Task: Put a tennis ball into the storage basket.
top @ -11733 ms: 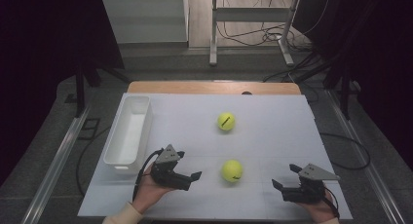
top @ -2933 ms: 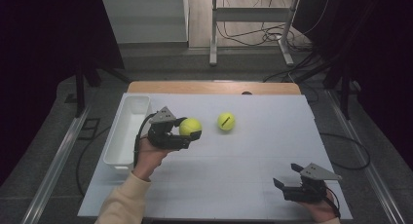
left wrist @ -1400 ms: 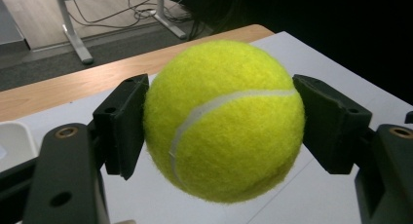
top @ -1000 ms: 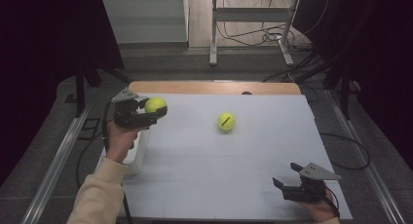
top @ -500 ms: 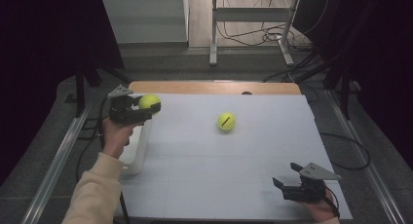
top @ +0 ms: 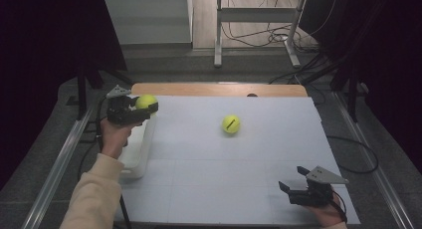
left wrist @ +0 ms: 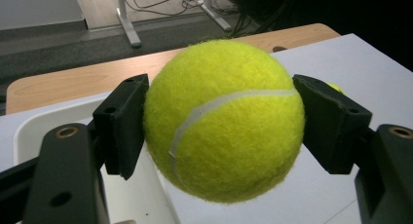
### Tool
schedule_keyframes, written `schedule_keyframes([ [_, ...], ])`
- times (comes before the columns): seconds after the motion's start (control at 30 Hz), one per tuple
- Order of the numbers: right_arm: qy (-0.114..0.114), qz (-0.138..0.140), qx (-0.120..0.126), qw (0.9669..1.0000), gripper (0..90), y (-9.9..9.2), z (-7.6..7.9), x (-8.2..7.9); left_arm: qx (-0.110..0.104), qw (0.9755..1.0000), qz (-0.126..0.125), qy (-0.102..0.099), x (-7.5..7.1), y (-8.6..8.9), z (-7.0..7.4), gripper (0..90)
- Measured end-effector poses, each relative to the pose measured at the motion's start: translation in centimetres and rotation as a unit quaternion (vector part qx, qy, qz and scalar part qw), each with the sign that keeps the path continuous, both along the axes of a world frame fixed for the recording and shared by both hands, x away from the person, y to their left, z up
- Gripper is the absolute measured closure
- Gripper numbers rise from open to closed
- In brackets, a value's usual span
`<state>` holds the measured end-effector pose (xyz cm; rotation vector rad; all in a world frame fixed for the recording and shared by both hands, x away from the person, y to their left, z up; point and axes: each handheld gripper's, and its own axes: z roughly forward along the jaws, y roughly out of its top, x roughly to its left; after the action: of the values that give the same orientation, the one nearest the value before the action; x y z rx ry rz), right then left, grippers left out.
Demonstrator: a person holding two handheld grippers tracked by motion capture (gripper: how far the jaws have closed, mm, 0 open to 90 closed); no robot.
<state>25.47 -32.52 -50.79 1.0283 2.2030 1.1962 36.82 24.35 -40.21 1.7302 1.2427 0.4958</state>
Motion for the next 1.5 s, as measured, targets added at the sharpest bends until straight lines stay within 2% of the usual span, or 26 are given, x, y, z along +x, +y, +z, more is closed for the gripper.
schedule_keyframes([
  [0.2,0.000,0.000,0.000,1.0000,12.3,0.0,0.0,0.0,0.019,0.9998,0.009,0.000,0.2,0.4,-0.3,25.8],
  [0.93,0.000,-0.001,-0.001,1.0000,12.4,0.0,0.0,0.0,0.024,0.9988,0.038,0.021,1.4,2.1,-0.8,25.8],
  [1.5,0.001,-0.001,-0.002,1.0000,12.4,0.0,0.0,0.0,0.037,0.9968,0.056,0.044,2.7,2.9,-1.6,25.8],
])
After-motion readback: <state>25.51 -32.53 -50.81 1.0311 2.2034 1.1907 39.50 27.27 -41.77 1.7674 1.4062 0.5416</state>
